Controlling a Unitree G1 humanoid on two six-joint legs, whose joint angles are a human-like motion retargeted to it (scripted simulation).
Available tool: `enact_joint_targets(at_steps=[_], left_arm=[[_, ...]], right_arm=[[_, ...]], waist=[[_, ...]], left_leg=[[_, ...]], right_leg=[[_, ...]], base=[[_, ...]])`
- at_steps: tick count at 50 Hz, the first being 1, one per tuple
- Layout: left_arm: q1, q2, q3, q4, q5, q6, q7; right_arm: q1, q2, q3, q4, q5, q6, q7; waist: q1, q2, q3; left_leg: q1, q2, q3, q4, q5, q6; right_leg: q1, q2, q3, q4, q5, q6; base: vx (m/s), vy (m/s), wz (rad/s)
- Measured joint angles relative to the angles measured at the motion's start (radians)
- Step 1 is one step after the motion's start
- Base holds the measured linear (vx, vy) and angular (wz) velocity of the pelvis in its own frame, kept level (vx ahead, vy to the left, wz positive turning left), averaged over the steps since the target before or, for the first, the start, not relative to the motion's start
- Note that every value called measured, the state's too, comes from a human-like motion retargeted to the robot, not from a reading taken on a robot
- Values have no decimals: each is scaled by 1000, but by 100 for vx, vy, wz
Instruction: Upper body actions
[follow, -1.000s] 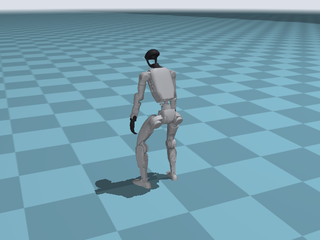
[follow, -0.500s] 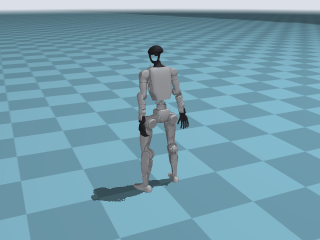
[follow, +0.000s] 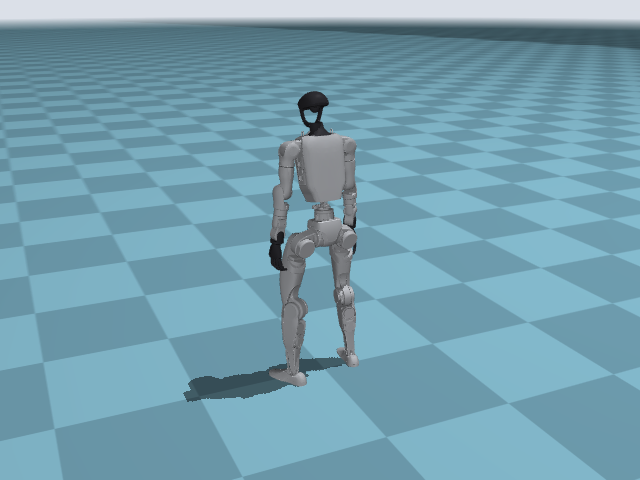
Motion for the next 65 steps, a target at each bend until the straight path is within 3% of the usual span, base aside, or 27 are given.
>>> enact_joint_targets(at_steps=[12, 19, 25, 32, 38, 42, 47, 50, 53, 55, 57, 61, 65], left_arm=[[-247, 54, -129, -21, 23, 4, 11], [-312, 48, -123, -34, 11, 10, -1], [-280, 37, -119, -51, 10, -15, -18], [-170, 47, -78, -22, 33, 11, -23], [21, 30, 38, -30, 3, 18, -39], [133, 25, 123, -3, -3, 31, -44], [180, 59, 133, 10, 30, 47, -40], [215, 80, 123, -18, 82, 64, -64], [193, 56, 126, -12, 83, 68, -29], [176, 46, 133, -5, 44, 48, -4], [185, 37, 132, -11, 31, 35, -6], [230, 8, 136, -17, 77, 39, -4], [254, -12, 127, 11, 89, 36, 10]], right_arm=[[-150, -9, 4, -103, -38, -42, 38], [-212, -20, -14, -63, -38, -23, 35], [-194, -16, -11, -50, -26, -30, 25], [-87, -8, -13, -77, -75, -24, 16], [45, -7, -26, -73, -79, -45, -15], [105, -23, -49, 4, -102, -24, -64], [168, -45, -96, 88, -70, 10, -130], [195, -68, -101, 146, -78, 58, -107], [188, -81, -117, 144, -118, 129, -49], [171, -89, -104, 128, -131, 124, -44], [167, -96, -78, 107, -134, 100, -52], [177, -100, -77, 63, -172, 80, -47], [179, -93, -105, 34, -155, 65, -28]], waist=[[10, -48, -31], [13, -41, 5], [14, -38, 22], [3, -18, 7], [-25, 23, -49], [-63, 52, -112], [-55, 25, -84], [-23, -22, -117], [9, -50, -63], [13, -54, -2], [19, -52, 19], [10, -32, -17], [4, 5, -50]], left_leg=[[-511, 16, -143, 659, -291, -26], [-588, 38, -150, 781, -337, -19], [-531, 39, -133, 705, -304, -15], [-346, 35, -101, 443, -197, -15], [-131, 33, -59, 139, -62, -14], [-48, 33, -22, -7, 117, -29], [11, 16, -45, -54, 231, -18], [-27, -6, -78, -17, 249, 5], [-41, -20, -76, 55, 201, 38], [-18, -30, -111, 96, 125, -18], [14, -56, -143, 98, 89, -48], [54, -111, -222, 80, 57, -35], [113, -106, -97, -24, 7, 12]], right_leg=[[-434, -130, 53, 550, -272, -25], [-507, -123, 66, 651, -307, -41], [-457, -104, 72, 565, -258, -34], [-302, -59, 57, 344, -151, -19], [-118, 10, 35, 102, -53, -15], [-1, 50, 3, -79, 19, -23], [140, 73, -53, -242, 97, -42], [121, 54, -45, -229, 85, -61], [137, 28, -62, -225, 96, -62], [165, 37, -64, -225, 100, -71], [170, 42, -48, -219, 103, -72], [160, 49, -28, -220, 115, -64], [144, 70, 1, -212, 119, -52]], base=[[-15, -1, 27], [-10, 2, -5], [-1, 0, -3], [9, 1, -19], [20, -10, -21], [16, -18, 18], [-4, -30, 50], [4, -19, 31], [-24, -15, 16], [-26, -2, -12], [-11, 7, -33], [11, 16, -25], [8, 28, -35]])
